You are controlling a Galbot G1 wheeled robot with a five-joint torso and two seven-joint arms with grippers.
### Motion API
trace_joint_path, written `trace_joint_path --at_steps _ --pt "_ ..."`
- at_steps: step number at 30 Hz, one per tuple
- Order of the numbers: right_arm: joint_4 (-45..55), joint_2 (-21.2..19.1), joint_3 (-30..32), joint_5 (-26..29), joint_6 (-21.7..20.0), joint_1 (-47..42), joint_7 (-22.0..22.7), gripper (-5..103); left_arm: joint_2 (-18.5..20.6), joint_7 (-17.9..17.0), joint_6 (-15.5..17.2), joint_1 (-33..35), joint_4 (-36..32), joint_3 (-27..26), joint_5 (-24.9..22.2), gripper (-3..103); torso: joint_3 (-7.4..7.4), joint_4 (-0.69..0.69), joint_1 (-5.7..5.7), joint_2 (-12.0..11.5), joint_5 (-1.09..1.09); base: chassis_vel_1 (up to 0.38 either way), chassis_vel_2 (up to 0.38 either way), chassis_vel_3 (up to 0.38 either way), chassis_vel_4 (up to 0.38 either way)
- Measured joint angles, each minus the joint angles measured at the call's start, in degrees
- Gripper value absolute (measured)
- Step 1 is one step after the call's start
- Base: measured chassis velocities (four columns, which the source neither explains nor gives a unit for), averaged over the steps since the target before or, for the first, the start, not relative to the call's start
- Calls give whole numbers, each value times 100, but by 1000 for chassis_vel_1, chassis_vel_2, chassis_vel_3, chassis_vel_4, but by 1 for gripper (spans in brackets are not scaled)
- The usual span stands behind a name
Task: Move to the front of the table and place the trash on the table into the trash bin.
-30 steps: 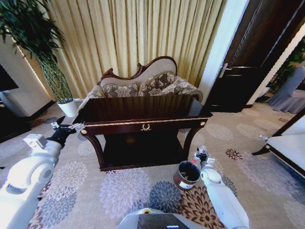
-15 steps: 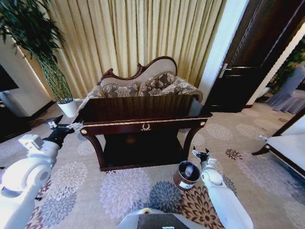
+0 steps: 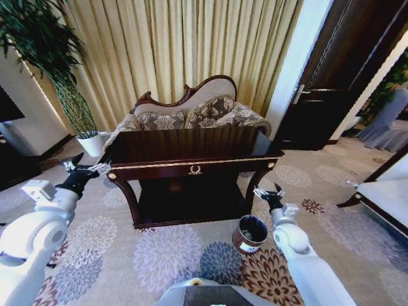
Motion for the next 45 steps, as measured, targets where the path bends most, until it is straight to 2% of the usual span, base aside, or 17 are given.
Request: trace_joint_path --at_steps 2,9,22,26,31,37,45 --pt "404 -25 58 -47 -69 -188 -137 100 0 35 -19 -21 16 7 1 100 0 0 0 0 1 0 0 0 0" --pt "786 -43 10 -84 -195 -195 -158 100 -25 75 -54 -28 35 3 1 100 1 1 0 -1 1 7 -8 -5 7" --pt "742 -1 -88 -125 -237 -106 -134 100 11 123 -73 -113 162 43 5 100 0 -2 -1 -1 3 164 -167 -159 163" --pt "677 -11 -72 -120 -238 -63 -133 100 13 128 -73 -132 186 81 10 100 0 5 -2 1 0 269 -278 -202 284" --pt "629 -24 -43 -98 -238 -56 -134 100 8 138 -74 -140 192 106 16 100 0 -3 -1 0 2 245 -229 -234 233" --pt "583 -27 -37 -65 -237 -33 -139 100 6 139 -74 -130 184 106 22 100 1 2 0 0 0 237 -217 -237 224" --pt "542 -30 39 -2 -205 -70 -192 100 -42 137 -71 -50 72 83 43 100 1 0 0 -2 2 248 -248 -253 231"
